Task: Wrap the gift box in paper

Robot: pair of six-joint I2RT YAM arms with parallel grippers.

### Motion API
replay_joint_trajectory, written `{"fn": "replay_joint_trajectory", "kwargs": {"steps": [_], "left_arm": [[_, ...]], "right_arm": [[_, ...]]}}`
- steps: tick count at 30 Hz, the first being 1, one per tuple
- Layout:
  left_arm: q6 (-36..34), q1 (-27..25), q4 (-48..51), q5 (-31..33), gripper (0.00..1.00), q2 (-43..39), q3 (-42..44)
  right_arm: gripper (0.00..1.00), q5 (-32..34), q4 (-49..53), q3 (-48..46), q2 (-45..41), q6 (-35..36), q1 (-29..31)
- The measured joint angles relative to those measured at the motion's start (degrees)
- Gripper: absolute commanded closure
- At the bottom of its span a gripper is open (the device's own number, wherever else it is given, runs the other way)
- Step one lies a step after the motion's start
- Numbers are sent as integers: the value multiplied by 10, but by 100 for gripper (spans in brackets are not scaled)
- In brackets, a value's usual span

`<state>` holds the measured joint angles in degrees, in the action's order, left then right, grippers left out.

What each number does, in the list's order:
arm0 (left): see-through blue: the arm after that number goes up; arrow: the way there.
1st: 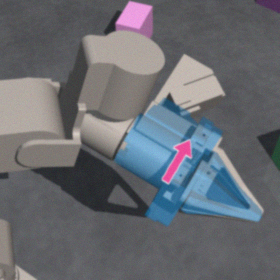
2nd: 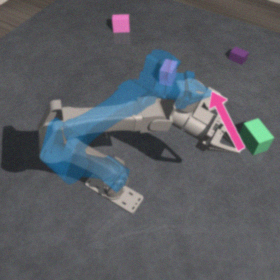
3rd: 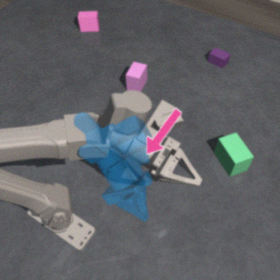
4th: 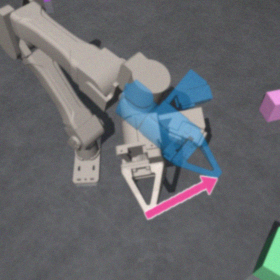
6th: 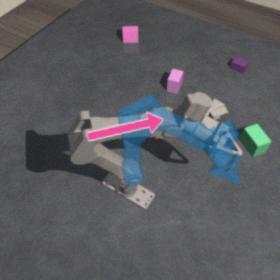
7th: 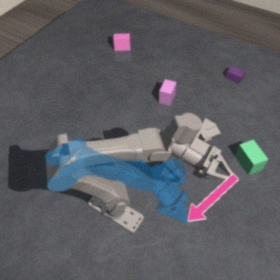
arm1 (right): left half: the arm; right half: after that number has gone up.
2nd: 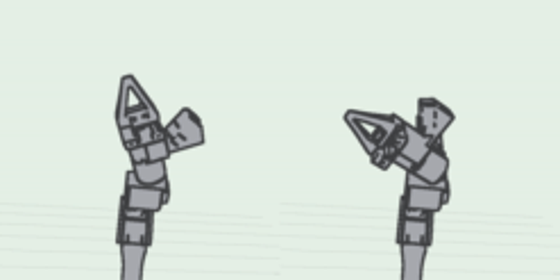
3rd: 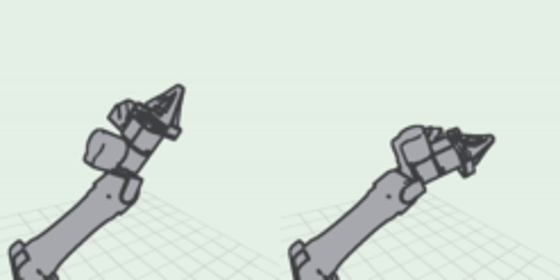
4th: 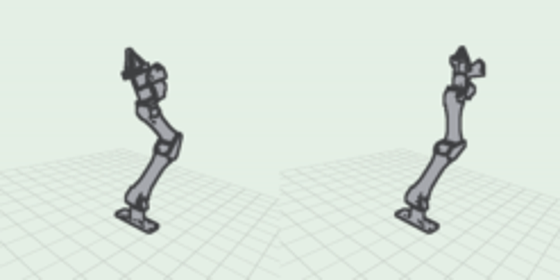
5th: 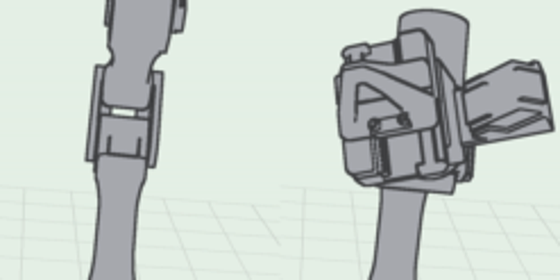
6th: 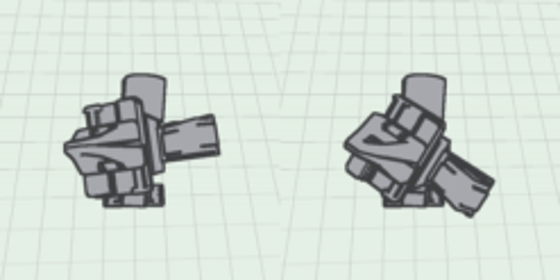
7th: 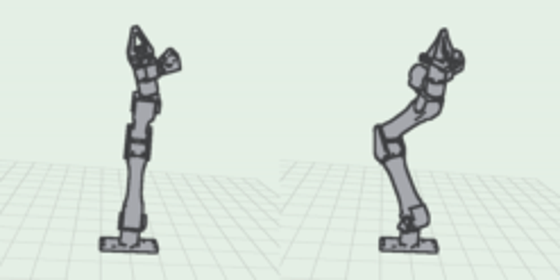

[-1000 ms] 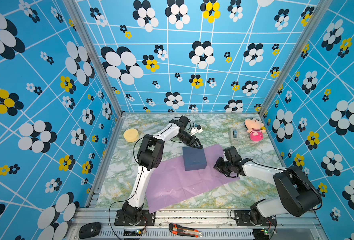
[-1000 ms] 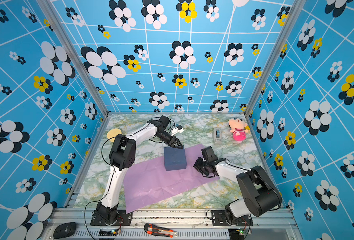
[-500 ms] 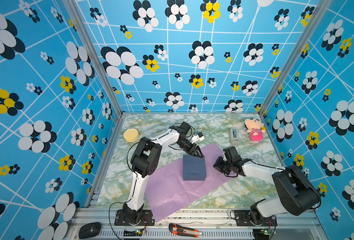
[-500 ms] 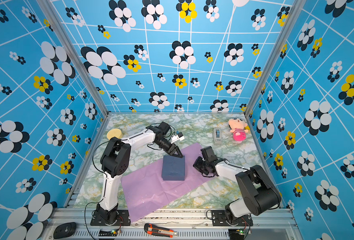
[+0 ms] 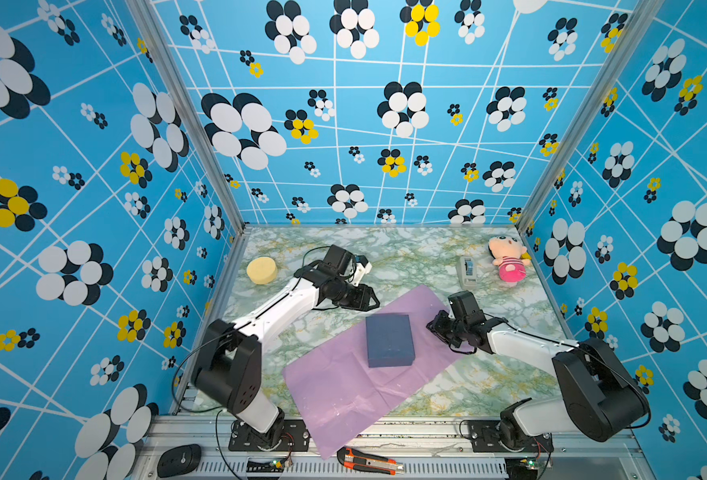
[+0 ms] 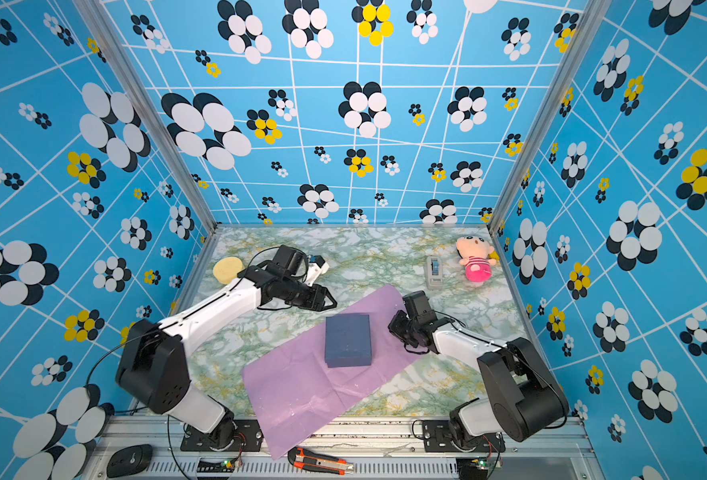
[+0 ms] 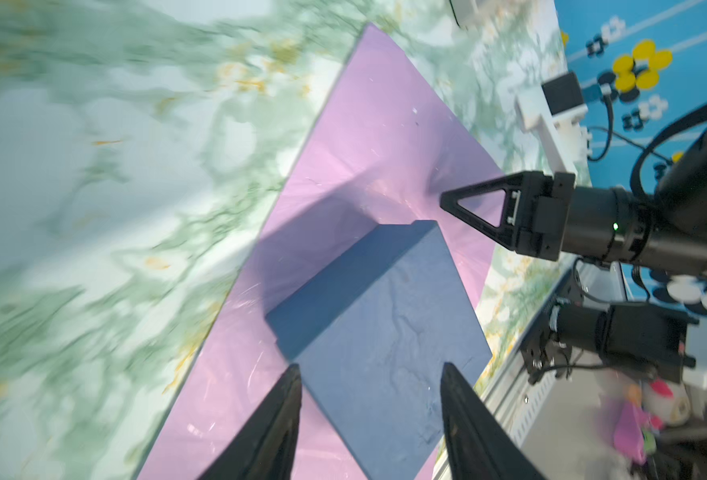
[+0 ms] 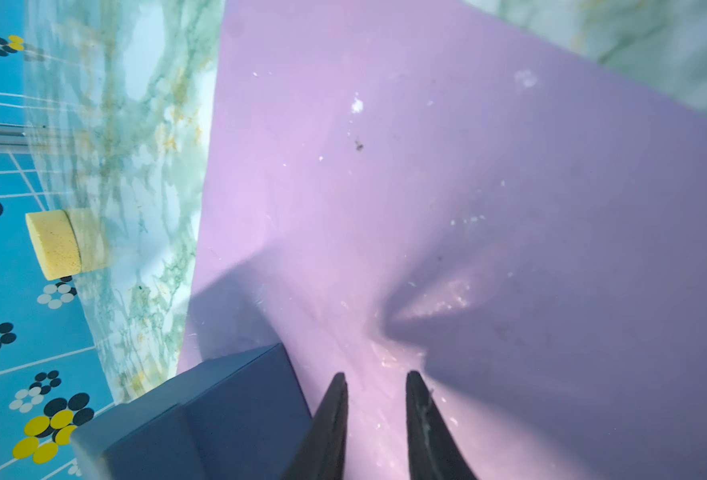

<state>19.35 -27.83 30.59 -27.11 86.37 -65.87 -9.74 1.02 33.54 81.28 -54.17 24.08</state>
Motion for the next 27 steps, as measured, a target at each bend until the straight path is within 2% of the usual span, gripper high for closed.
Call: {"fn": "replay_joint_trajectory", "kwargs": {"steps": [5,8,12,20,27], "left_arm": [[127,-4,3,65,51,-110,132],[183,-6,1,81,52,-126,197],[223,-6,-11,92,53,-113,251],[237,10,-70,101,53,-26,258],[224,43,-114,96,53,36,210]], "right_arm": [[72,-26,-16,8,-4,15,0],[73,-40,-26,15,4,21,3],[74,-43,-36,21,27,24,3],[76,-39,-47,18,69,14,-8],[76,-20,-50,17,68,10,-25]]}}
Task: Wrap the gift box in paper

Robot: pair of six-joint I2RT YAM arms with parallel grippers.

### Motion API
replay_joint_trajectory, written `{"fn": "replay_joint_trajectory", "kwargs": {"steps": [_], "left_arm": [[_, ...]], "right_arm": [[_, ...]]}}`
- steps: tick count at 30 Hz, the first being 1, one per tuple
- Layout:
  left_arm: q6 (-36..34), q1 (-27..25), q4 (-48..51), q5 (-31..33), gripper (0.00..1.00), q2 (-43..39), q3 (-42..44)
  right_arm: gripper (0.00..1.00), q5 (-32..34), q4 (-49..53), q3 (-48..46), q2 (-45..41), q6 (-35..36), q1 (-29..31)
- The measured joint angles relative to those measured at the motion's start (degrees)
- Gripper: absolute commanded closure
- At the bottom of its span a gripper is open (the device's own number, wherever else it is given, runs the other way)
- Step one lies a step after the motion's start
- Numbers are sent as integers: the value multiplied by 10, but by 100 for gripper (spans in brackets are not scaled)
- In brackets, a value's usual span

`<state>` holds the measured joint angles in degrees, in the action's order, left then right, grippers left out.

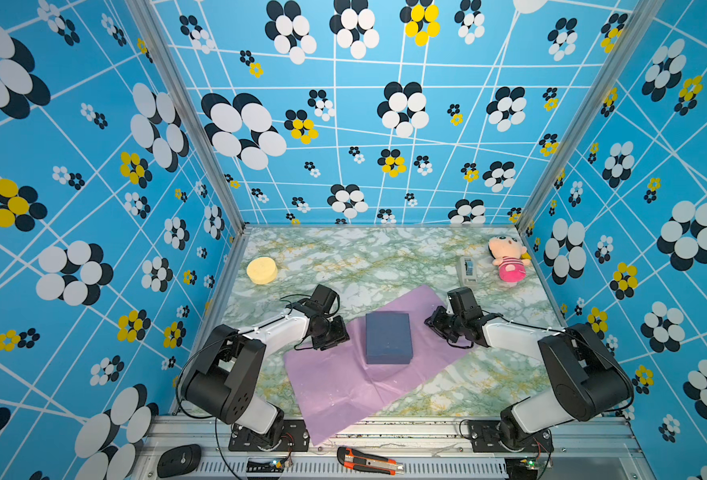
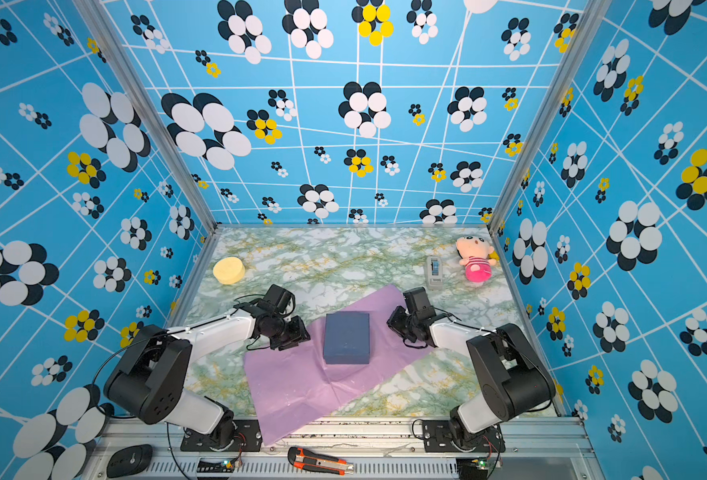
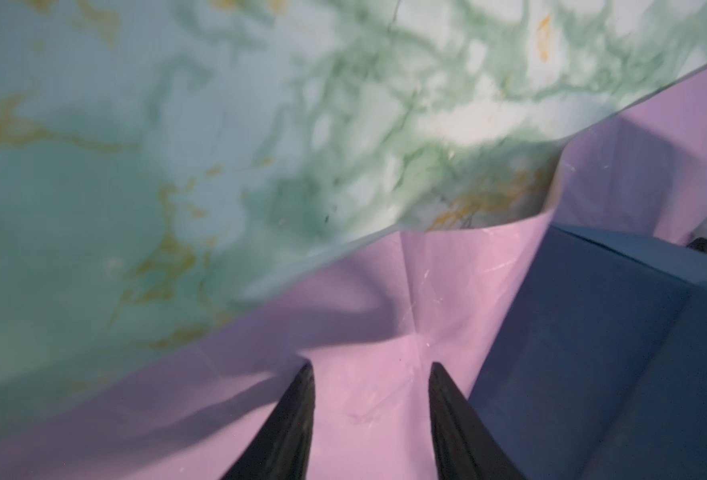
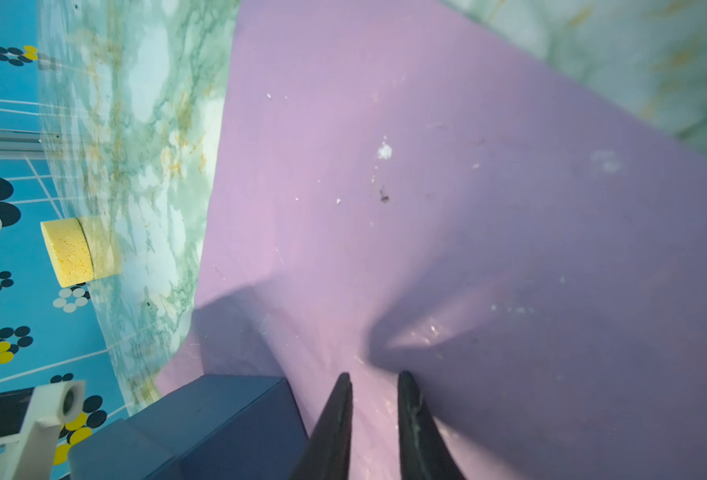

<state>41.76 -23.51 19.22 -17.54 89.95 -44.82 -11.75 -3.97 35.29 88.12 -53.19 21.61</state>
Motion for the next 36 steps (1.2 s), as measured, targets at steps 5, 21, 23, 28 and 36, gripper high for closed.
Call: {"fn": "replay_joint_trajectory", "kwargs": {"steps": [5,21,23,28,36], "left_arm": [[-23,32,-61,3,53,89,-82],[-79,76,-53,40,52,92,-169],[-79,89,-63,36,54,56,-144],[-77,117,-89,30,56,64,-82],[-73,119,-128,26,56,82,-57]], "right_arm": [[74,14,-6,0,0,0,-9],[31,7,47,41,-103,21,0],[27,-6,48,51,-123,11,21],[22,-39,42,71,-83,-4,46],[23,-69,57,149,19,20,54]]}}
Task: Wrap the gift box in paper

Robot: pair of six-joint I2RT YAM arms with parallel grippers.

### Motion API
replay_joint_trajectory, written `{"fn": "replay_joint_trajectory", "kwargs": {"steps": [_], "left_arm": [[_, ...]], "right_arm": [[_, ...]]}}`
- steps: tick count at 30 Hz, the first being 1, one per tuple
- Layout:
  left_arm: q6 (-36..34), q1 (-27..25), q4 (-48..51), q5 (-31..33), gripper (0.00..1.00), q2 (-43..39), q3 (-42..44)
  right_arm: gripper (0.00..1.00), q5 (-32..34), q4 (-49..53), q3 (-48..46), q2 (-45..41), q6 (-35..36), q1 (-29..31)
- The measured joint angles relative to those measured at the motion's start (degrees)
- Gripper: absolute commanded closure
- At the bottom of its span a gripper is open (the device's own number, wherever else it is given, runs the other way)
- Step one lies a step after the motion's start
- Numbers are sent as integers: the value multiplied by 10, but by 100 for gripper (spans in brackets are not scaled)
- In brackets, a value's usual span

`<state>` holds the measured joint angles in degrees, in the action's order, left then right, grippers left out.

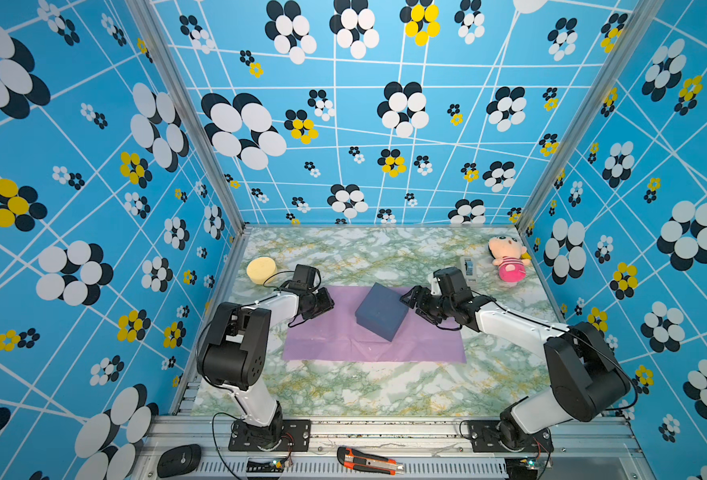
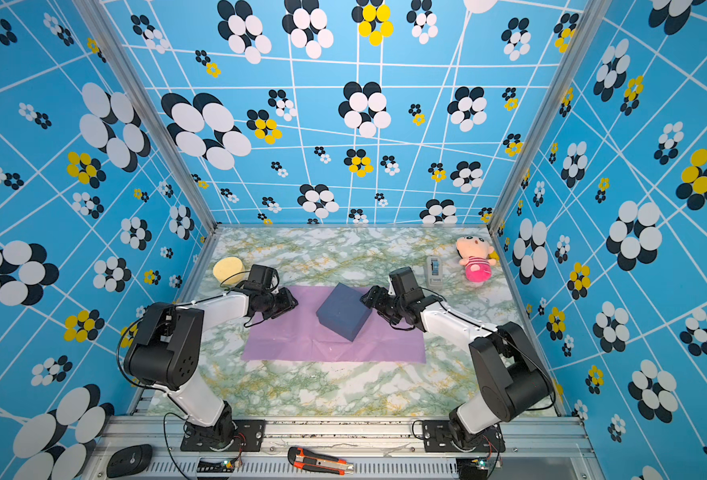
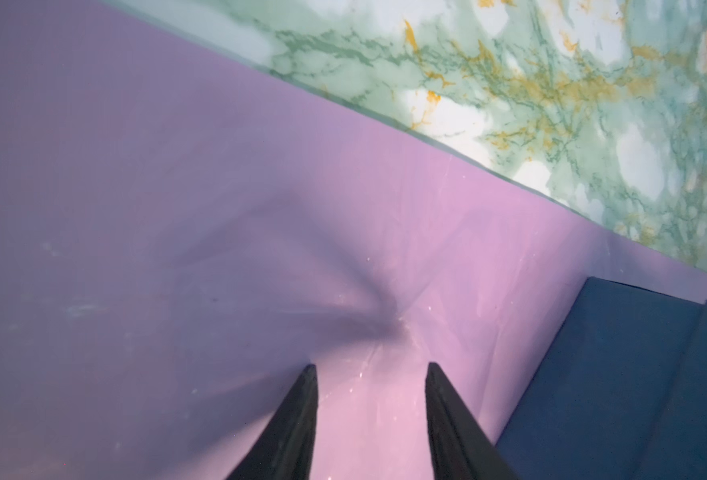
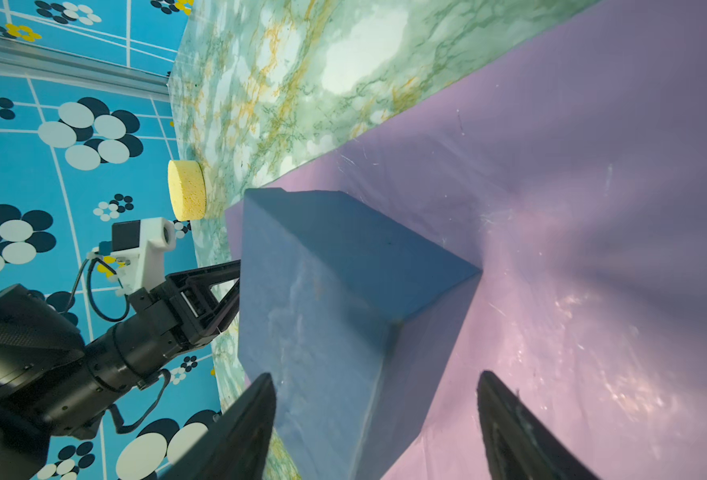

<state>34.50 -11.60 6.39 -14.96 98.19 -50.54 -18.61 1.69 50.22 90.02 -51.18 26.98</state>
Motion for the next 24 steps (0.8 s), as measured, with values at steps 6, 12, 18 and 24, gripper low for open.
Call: {"fn": "replay_joint_trajectory", "kwargs": {"steps": [6,12,18,24], "left_arm": [[0,0,-6,0,56,0,2],[-2,0,-7,4,60,0,5],[-3,0,-7,5,60,0,5],[-11,0,-6,9,60,-2,6]], "right_arm": [[30,-12,22,56,63,47,0],[44,-47,8,70,98,71,0],[51,-92,-43,82,131,97,-1],[50,-121,-71,91,150,122,-4]]}}
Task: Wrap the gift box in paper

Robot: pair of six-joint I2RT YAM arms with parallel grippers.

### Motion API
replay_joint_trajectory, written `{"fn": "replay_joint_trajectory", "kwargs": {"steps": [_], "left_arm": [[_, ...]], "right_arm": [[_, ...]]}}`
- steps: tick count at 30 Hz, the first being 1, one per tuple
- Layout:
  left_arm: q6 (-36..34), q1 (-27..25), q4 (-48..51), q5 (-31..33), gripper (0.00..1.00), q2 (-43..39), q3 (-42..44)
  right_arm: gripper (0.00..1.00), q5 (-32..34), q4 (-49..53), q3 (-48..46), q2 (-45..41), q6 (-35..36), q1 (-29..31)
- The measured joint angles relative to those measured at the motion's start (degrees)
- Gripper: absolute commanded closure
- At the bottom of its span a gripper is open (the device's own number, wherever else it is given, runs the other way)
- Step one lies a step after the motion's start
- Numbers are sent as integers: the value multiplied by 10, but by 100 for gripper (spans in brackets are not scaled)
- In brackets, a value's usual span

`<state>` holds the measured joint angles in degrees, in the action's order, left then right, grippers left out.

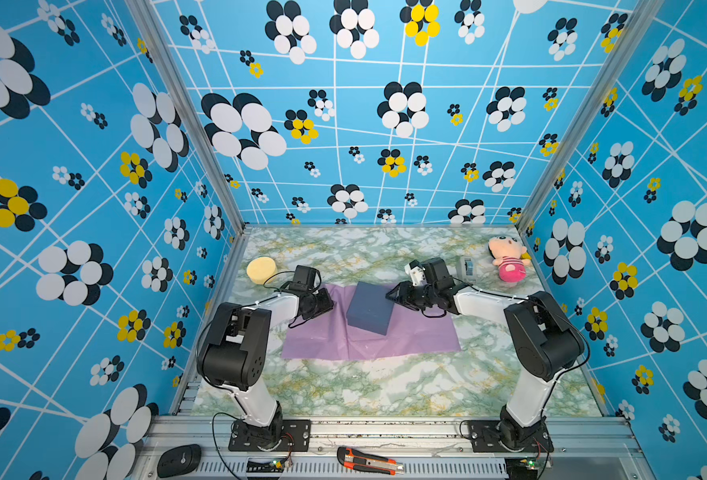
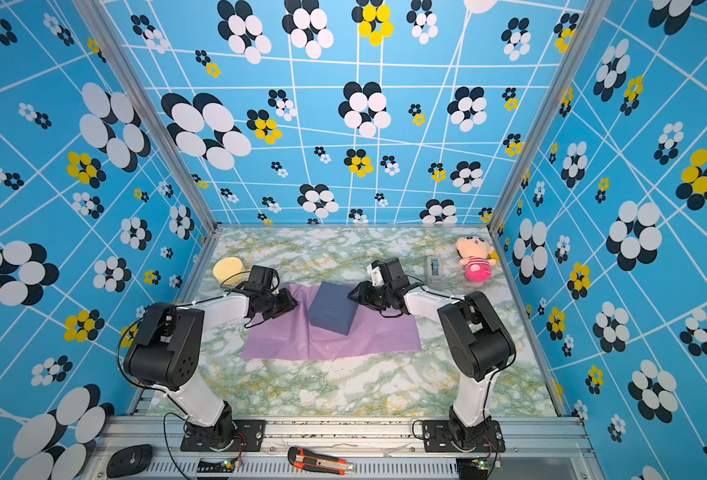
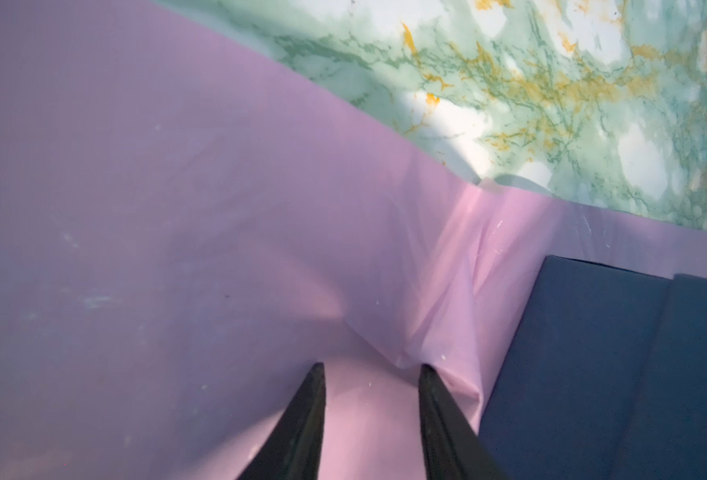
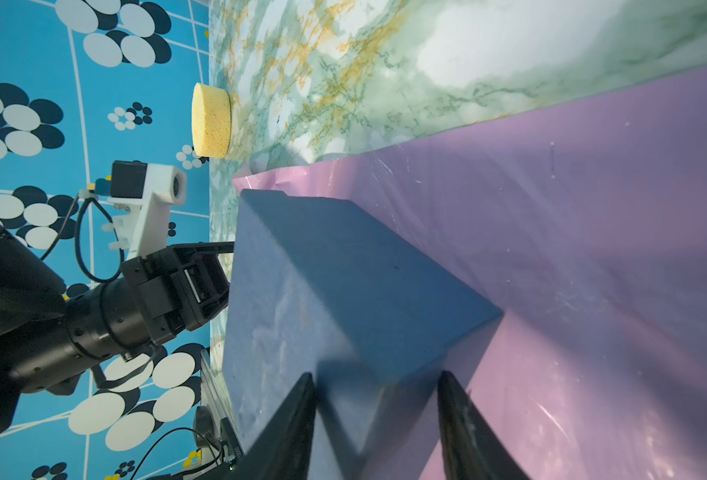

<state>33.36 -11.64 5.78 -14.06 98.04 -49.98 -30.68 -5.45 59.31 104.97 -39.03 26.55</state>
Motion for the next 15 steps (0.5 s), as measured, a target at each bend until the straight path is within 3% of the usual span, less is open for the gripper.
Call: {"fn": "replay_joint_trajectory", "kwargs": {"steps": [2,3,6,11,15], "left_arm": [[-2,0,0,0,58,0,0],[-2,0,1,1,51,-1,0],[-15,0,23,12,46,-14,-4],[-75,-12,80,11,40,-47,-66],[-159,-31,96,-56,37,-41,-178]], "right_arm": [[38,-7,-2,1,0,7,-1],[34,-10,-4,1,0,12,-1],[34,-9,-9,-6,-15,13,-8],[49,3,-14,-61,-94,5,-46],[62,11,-19,-72,-89,-9,-57]]}}
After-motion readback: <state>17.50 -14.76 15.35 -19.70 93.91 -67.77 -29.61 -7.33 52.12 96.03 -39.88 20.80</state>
